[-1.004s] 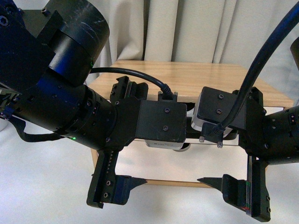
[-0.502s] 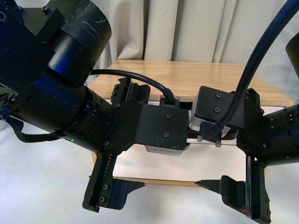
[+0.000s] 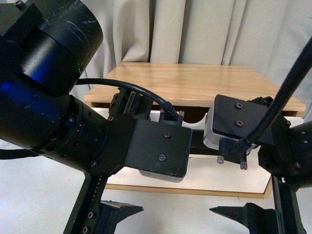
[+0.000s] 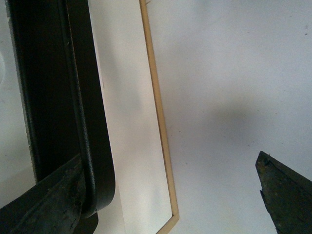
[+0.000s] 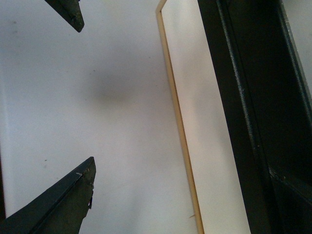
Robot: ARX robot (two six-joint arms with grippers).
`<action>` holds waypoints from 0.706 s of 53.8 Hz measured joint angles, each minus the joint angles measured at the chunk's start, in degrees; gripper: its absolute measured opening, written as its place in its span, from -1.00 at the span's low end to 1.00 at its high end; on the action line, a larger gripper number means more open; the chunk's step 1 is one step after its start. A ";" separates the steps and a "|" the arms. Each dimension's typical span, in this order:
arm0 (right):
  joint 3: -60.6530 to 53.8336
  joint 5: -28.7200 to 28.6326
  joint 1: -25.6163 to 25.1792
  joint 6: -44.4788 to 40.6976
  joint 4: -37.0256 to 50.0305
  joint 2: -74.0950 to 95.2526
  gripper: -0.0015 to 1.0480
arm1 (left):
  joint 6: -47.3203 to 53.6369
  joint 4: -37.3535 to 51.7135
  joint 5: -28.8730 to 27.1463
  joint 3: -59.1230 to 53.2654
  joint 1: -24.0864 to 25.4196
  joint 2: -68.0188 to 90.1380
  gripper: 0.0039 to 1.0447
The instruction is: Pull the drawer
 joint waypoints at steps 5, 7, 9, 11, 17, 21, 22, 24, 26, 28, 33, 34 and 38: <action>-0.63 -0.28 0.57 -0.57 -1.44 -1.20 0.83 | 1.16 -1.57 0.13 -0.87 0.24 -1.22 0.89; -0.85 -0.39 0.79 -0.57 -1.88 -1.66 0.83 | 1.77 -2.10 0.11 -1.25 0.35 -1.73 0.89; -0.98 -0.37 0.92 -0.57 -2.19 -1.92 0.83 | 2.38 -2.62 0.04 -1.62 0.46 -2.23 0.89; -1.09 -0.35 1.11 -0.76 -2.82 -2.29 0.83 | 2.86 -3.04 0.07 -1.81 0.52 -2.51 0.89; -1.18 -0.31 1.68 -1.68 -5.31 -3.34 0.83 | 4.85 -5.90 0.09 -2.82 0.90 -3.98 0.89; -1.57 -0.28 2.05 -2.32 -6.60 -4.15 0.83 | 5.92 -7.02 0.13 -3.54 1.01 -4.85 0.89; -1.75 -0.28 2.12 -2.34 -6.62 -4.33 0.83 | 6.10 -7.32 0.13 -3.63 1.03 -5.03 0.89; -2.01 -0.33 2.23 -2.40 -6.88 -4.68 0.83 | 6.45 -7.65 0.17 -3.74 1.03 -5.27 0.89; -2.08 -0.42 2.27 -2.58 -7.61 -4.96 0.83 | 6.58 -7.85 0.48 -3.96 1.03 -5.51 0.89; -2.08 -0.61 2.27 -2.60 -8.13 -5.18 0.83 | 6.62 -8.13 0.83 -4.17 1.03 -5.79 0.89; -2.38 -0.96 2.27 -2.67 -8.72 -5.81 0.83 | 6.62 -8.41 1.42 -4.79 1.03 -6.43 0.89; -2.49 -1.20 2.27 -2.69 -8.85 -5.99 0.83 | 6.64 -8.41 1.46 -4.90 1.03 -6.54 0.89; -2.91 -1.79 2.25 -2.67 -9.44 -6.64 0.83 | 6.80 -8.17 1.64 -5.70 0.92 -7.32 0.89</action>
